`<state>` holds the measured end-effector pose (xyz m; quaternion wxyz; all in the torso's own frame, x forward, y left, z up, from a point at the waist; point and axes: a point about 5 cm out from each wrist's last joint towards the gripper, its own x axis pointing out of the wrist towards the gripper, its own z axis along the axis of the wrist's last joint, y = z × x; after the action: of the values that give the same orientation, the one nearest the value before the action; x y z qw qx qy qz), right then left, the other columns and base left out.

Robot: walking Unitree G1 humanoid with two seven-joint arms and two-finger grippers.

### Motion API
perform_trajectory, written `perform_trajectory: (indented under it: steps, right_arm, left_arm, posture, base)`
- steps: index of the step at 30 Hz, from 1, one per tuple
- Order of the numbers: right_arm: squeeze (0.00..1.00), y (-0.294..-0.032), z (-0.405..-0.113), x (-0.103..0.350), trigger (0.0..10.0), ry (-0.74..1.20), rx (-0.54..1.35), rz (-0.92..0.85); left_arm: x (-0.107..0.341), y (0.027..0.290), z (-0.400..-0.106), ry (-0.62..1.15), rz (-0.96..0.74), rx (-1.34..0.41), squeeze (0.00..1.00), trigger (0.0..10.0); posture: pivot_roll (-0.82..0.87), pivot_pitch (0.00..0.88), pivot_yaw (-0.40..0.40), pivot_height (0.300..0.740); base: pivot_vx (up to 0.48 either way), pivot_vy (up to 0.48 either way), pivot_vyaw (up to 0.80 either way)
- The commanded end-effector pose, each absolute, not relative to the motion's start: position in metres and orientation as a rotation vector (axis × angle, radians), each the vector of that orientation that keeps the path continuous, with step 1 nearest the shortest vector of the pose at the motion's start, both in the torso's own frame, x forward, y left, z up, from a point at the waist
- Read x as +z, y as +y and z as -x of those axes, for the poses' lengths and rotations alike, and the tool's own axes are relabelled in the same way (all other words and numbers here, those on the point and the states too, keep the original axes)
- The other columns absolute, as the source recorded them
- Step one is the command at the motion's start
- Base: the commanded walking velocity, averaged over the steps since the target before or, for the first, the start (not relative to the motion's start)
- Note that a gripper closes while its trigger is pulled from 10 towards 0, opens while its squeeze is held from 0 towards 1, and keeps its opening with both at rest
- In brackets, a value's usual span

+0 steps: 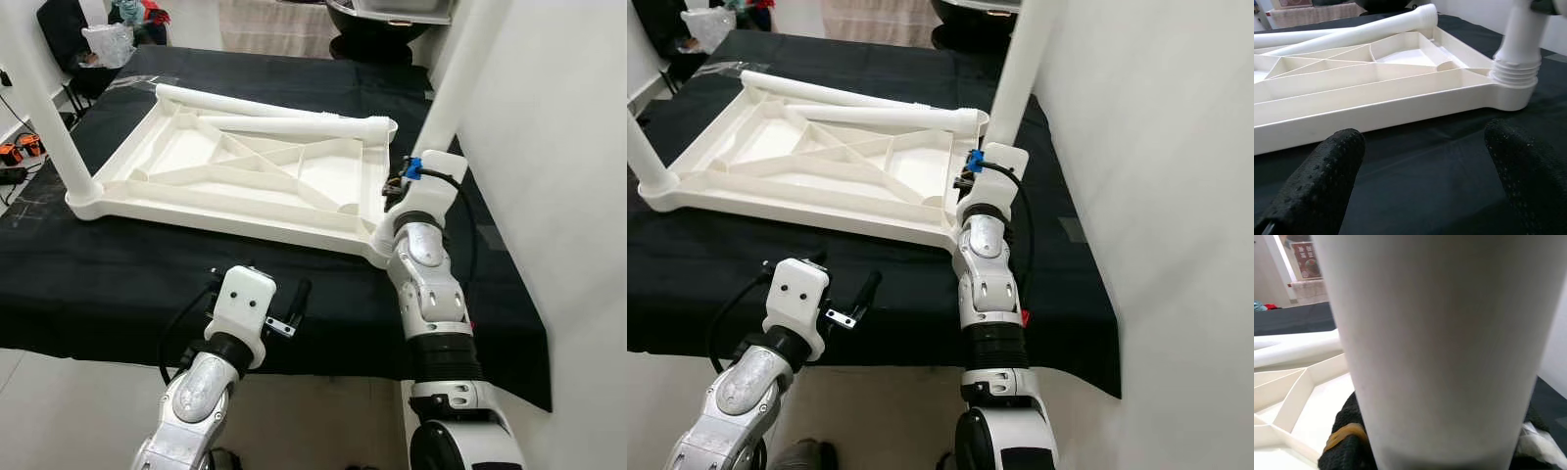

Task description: Building children table

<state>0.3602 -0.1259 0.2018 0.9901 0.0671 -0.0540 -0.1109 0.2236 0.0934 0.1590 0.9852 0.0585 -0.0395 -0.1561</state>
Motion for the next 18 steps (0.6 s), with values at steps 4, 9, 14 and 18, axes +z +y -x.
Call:
perform_trajectory:
  steps: [4,9,14,18]
  right_arm:
    - [1.00,-0.102,-0.360,0.202,10.0,-0.130,-0.091,-0.176]
    - [0.00,-0.096,-0.362,0.202,10.0,-0.128,0.050,-0.178]
    - [0.00,-0.089,-0.359,0.188,10.0,-0.017,0.552,-0.229]
    - [0.00,-0.093,-0.349,0.184,10.0,0.016,0.842,-0.202]
  left_arm:
    - [0.155,0.093,-0.224,-0.070,-0.126,-0.322,0.00,10.0]
    - [0.155,0.093,-0.225,-0.069,-0.127,-0.323,0.00,10.0]
    - [0.155,0.092,-0.225,-0.071,-0.126,-0.325,0.00,10.0]
    - [0.155,0.092,-0.226,-0.073,-0.126,-0.325,0.00,10.0]
  posture:
    - [0.06,0.088,-0.084,0.740]
    - [0.06,0.090,-0.083,0.740]
    - [0.05,0.090,-0.082,0.740]
    - [0.06,0.090,-0.085,0.740]
  base:
    - [0.000,0.000,0.00]
    - [0.000,0.000,0.00]
    - [0.000,0.000,0.00]
    - [0.000,0.000,0.00]
